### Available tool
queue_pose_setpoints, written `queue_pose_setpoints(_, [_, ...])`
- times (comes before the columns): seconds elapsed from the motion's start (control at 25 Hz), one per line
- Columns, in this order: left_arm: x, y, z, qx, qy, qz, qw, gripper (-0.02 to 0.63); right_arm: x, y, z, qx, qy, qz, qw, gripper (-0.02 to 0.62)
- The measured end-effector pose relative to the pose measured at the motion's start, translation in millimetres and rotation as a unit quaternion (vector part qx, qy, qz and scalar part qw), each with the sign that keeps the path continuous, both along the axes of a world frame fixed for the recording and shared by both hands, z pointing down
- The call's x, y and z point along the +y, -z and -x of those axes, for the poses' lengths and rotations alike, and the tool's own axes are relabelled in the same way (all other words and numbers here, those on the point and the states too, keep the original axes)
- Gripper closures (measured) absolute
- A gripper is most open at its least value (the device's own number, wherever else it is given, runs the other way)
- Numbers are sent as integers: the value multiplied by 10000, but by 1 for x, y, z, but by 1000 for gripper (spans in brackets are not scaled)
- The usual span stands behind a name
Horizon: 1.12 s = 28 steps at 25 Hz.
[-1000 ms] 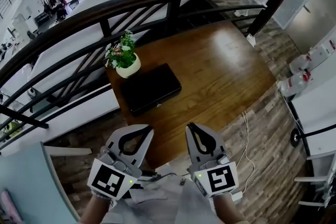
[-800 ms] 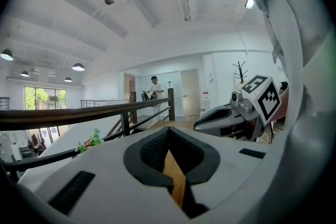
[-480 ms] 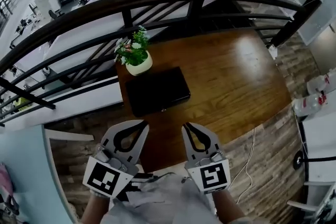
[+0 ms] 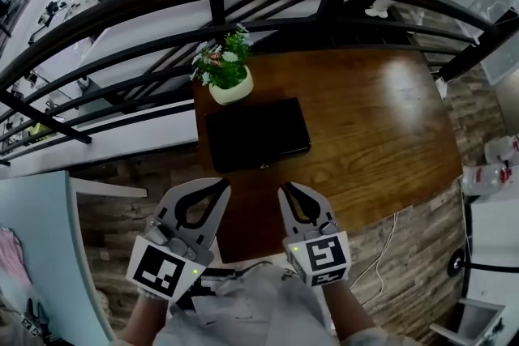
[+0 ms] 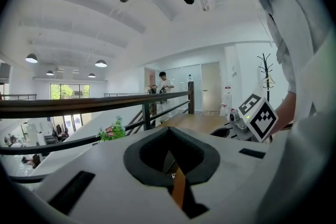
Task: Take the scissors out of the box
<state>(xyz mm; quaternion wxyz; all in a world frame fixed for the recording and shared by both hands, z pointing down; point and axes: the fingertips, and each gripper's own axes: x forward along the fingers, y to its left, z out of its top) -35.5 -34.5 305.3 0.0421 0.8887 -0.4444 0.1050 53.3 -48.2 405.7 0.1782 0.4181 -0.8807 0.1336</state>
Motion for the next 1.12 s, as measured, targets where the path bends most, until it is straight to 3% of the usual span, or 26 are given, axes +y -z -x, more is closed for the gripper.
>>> queue_pose_setpoints(0.4, [-24, -20, 0, -323, -331, -63, 9989, 589, -29, -54, 18, 381, 167, 327, 9986, 543])
queue_pose_setpoints(1.12, [-42, -50, 24, -401, -91, 227, 9989, 589, -58, -129, 32, 1013, 475, 917, 9895, 540])
